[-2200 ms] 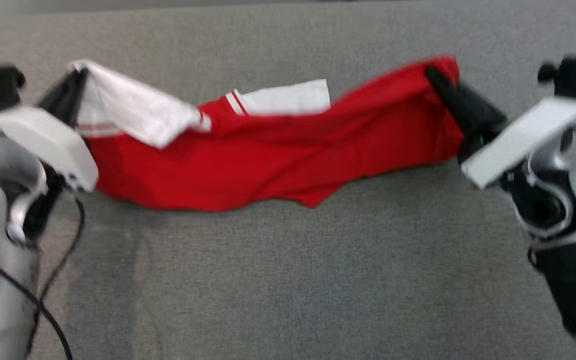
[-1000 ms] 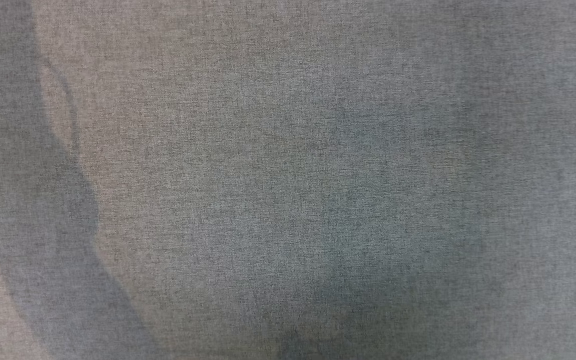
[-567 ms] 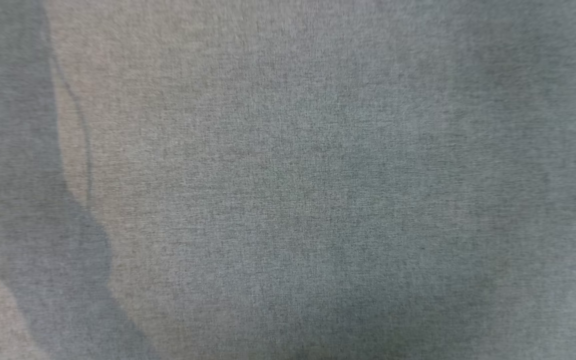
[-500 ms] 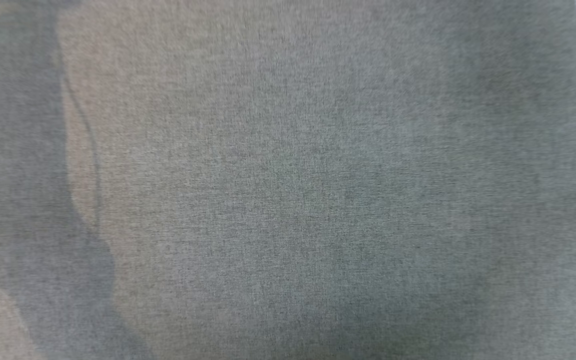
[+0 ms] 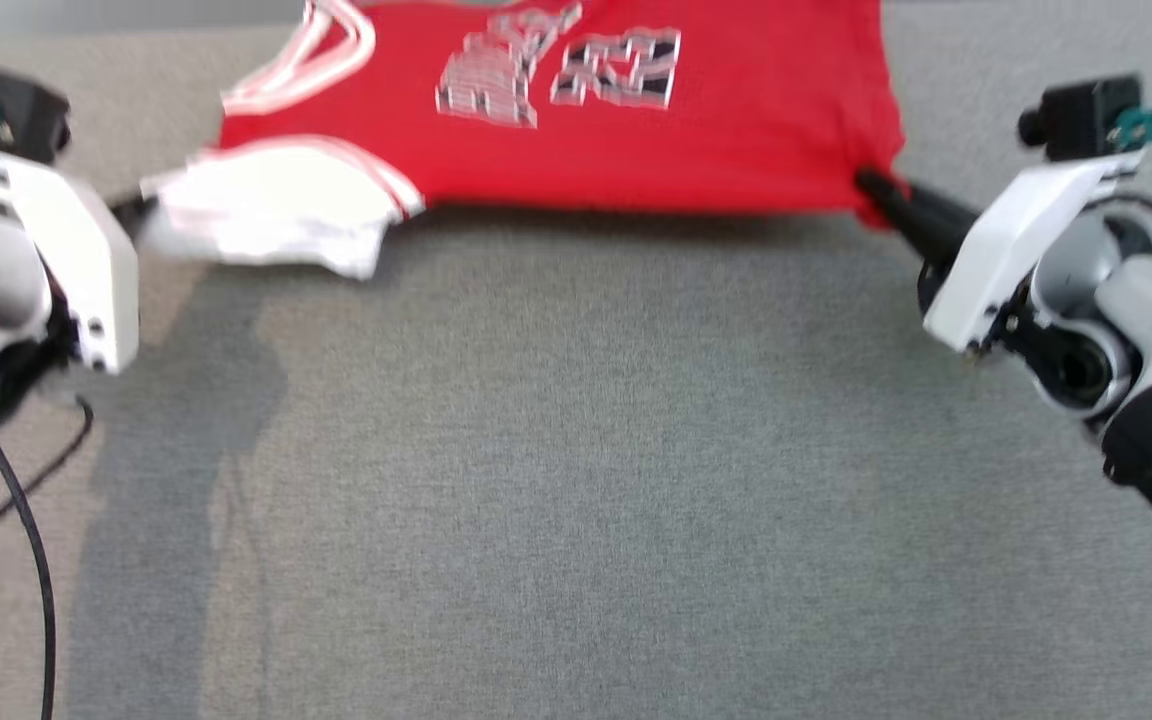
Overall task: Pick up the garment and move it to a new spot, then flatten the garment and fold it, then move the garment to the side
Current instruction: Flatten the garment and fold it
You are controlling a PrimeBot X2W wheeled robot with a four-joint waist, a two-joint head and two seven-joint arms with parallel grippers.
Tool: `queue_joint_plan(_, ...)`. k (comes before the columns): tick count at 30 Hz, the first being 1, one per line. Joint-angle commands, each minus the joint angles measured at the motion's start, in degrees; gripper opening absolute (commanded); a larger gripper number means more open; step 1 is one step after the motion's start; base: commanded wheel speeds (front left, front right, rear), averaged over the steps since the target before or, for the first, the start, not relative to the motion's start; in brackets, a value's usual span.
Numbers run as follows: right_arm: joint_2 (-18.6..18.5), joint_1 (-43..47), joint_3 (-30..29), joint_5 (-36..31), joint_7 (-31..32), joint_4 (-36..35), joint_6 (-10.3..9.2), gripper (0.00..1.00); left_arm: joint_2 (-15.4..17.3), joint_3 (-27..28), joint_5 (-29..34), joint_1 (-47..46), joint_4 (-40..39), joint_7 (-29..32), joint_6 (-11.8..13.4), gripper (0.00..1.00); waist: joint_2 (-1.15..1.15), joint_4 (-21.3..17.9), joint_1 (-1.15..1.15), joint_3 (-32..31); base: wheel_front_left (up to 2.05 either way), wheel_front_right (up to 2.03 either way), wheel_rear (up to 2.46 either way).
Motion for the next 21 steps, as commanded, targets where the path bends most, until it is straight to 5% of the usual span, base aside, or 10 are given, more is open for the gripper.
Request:
queue_joint_plan(1, -0.4, 2.5, 1.2, 1.7, 1.7, 0.4, 0.08, 0.0, 1.6, -0.1, -2.3, 3.9, -1.5, 2.8, 0.1, 0.0, 0.0, -0.1, 0.0, -6.2, 0.0, 0.0, 0.0)
queue_joint_plan(11, -3.1, 8.9, 5.3, 6.8, 8.5, -0.7, 0.06, 0.0, 6.0, -0.1, -12.1, 18.4, -13.2, 15.2, 2.9, 0.0, 0.0, -0.3, 0.0, -13.4, 0.0, 0.0, 0.0)
queue_joint_plan(21, -7.6, 15.4, 8.1, 8.1, 9.9, -4.2, 0.06, 0.0, 12.9, -1.7, -18.1, 31.1, -34.0, 24.2, 9.9, 0.0, 0.0, 0.5, 0.0, -16.5, 0.0, 0.0, 0.0)
